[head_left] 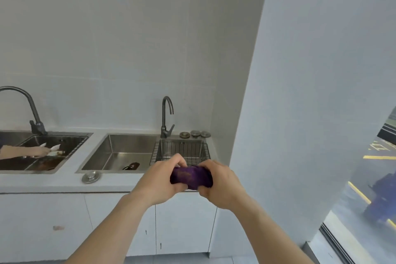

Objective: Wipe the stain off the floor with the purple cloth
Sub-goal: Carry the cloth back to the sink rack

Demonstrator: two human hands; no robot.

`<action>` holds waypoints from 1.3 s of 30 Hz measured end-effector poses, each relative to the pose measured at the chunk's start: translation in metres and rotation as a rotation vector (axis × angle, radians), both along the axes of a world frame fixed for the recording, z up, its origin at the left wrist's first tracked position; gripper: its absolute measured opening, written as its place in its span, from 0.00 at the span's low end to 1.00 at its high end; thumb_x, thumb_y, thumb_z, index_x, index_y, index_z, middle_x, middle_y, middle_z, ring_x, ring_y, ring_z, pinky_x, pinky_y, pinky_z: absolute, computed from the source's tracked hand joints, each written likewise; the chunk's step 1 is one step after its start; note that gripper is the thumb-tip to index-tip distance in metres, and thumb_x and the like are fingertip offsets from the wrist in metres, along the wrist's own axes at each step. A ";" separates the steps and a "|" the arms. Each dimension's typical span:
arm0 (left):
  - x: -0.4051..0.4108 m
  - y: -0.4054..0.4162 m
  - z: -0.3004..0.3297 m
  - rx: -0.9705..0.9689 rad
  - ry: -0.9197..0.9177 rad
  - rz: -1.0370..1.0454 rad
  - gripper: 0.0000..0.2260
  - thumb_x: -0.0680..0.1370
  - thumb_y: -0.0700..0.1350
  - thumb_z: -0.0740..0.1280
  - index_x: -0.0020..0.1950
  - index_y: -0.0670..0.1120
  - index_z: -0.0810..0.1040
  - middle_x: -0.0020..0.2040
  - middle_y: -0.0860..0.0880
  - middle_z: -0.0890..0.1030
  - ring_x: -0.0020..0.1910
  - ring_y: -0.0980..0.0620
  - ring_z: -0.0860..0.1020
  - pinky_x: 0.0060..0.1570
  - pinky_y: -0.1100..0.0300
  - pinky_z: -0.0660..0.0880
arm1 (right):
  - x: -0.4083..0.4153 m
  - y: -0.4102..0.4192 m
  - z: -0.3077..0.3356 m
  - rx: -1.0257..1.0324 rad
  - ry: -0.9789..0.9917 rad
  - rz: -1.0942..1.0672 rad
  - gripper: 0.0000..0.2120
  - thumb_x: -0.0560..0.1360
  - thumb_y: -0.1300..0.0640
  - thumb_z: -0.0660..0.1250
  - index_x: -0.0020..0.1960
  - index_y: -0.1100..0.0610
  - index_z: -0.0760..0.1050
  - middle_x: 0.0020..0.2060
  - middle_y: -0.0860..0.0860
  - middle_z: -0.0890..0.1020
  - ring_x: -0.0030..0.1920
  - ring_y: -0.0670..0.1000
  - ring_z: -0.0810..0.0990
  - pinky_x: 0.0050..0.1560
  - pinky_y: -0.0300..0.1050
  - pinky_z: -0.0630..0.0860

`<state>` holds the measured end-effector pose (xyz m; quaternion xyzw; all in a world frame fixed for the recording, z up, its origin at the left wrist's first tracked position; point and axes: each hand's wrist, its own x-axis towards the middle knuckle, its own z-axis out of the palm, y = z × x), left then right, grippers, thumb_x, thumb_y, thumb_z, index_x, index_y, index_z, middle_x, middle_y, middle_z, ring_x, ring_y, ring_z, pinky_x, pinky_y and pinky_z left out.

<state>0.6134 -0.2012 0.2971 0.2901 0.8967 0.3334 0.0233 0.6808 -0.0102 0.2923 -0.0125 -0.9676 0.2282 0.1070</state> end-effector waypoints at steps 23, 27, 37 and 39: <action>-0.296 -0.014 -0.042 0.114 -0.050 0.043 0.17 0.74 0.46 0.76 0.53 0.60 0.70 0.52 0.58 0.82 0.41 0.62 0.76 0.42 0.60 0.70 | -0.285 -0.012 -0.036 -0.143 0.035 -0.099 0.17 0.71 0.55 0.74 0.56 0.46 0.74 0.50 0.43 0.84 0.48 0.49 0.81 0.47 0.49 0.81; -0.346 0.008 -0.073 0.066 -0.104 0.050 0.15 0.74 0.46 0.75 0.54 0.58 0.72 0.51 0.58 0.82 0.49 0.57 0.80 0.48 0.60 0.74 | -0.337 0.014 -0.072 -0.181 -0.029 -0.113 0.16 0.72 0.55 0.76 0.53 0.46 0.72 0.45 0.42 0.83 0.44 0.47 0.81 0.45 0.48 0.81; -0.485 0.083 -0.163 -0.103 -0.319 0.154 0.17 0.74 0.51 0.74 0.51 0.65 0.68 0.51 0.61 0.83 0.50 0.57 0.82 0.55 0.52 0.81 | -0.492 0.093 -0.167 -0.236 -0.284 -0.075 0.11 0.75 0.52 0.74 0.52 0.43 0.74 0.44 0.43 0.84 0.44 0.47 0.83 0.49 0.52 0.83; -0.511 0.099 -0.179 -0.138 -0.362 0.167 0.17 0.75 0.50 0.74 0.53 0.64 0.68 0.51 0.59 0.83 0.50 0.56 0.81 0.55 0.53 0.80 | -0.521 0.108 -0.184 -0.228 -0.337 -0.064 0.10 0.76 0.52 0.73 0.52 0.43 0.74 0.44 0.43 0.84 0.44 0.47 0.83 0.48 0.51 0.83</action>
